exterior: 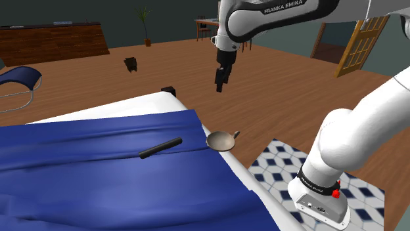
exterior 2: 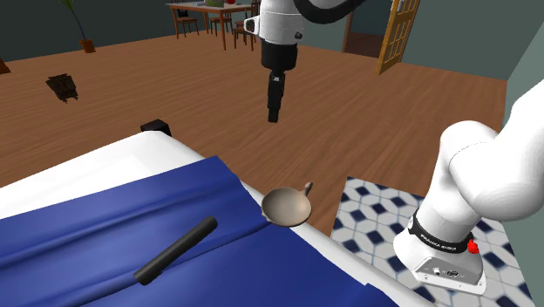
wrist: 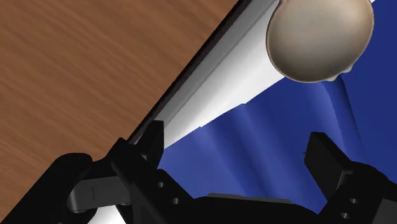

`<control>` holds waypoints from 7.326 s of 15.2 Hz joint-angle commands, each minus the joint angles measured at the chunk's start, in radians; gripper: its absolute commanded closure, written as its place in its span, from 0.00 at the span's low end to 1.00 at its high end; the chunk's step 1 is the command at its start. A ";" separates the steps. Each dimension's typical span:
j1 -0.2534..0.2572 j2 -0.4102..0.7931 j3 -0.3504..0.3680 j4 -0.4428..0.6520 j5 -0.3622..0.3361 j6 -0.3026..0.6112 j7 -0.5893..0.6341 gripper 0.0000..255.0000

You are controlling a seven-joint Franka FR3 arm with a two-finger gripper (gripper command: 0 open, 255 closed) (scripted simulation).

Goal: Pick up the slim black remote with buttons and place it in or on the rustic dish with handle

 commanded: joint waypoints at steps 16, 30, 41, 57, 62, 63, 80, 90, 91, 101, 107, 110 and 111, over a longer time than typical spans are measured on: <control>0.152 0.528 0.099 0.304 0.045 0.136 -0.324 0.00; 0.234 0.804 0.182 0.466 0.010 0.197 -0.462 0.00; 0.236 0.824 0.181 0.445 0.007 0.238 -0.460 0.00; 0.234 0.786 0.183 0.473 0.012 0.172 -0.460 1.00; 0.233 0.758 0.185 0.503 0.015 0.115 -0.460 1.00; 0.232 0.753 0.185 0.510 0.016 0.103 -0.460 1.00; 0.193 0.516 0.175 0.333 0.050 0.042 -0.516 1.00; 0.142 0.159 0.116 -0.090 0.080 0.104 -0.645 1.00; 0.137 0.123 0.108 -0.126 0.079 0.104 -0.658 1.00; 0.106 -0.045 0.057 -0.356 0.061 0.162 -0.734 1.00; 0.107 0.001 0.057 -0.405 0.064 0.257 -0.738 1.00; 0.107 0.005 0.057 -0.408 0.064 0.263 -0.738 1.00; 0.107 0.005 0.057 -0.408 0.064 0.263 -0.738 1.00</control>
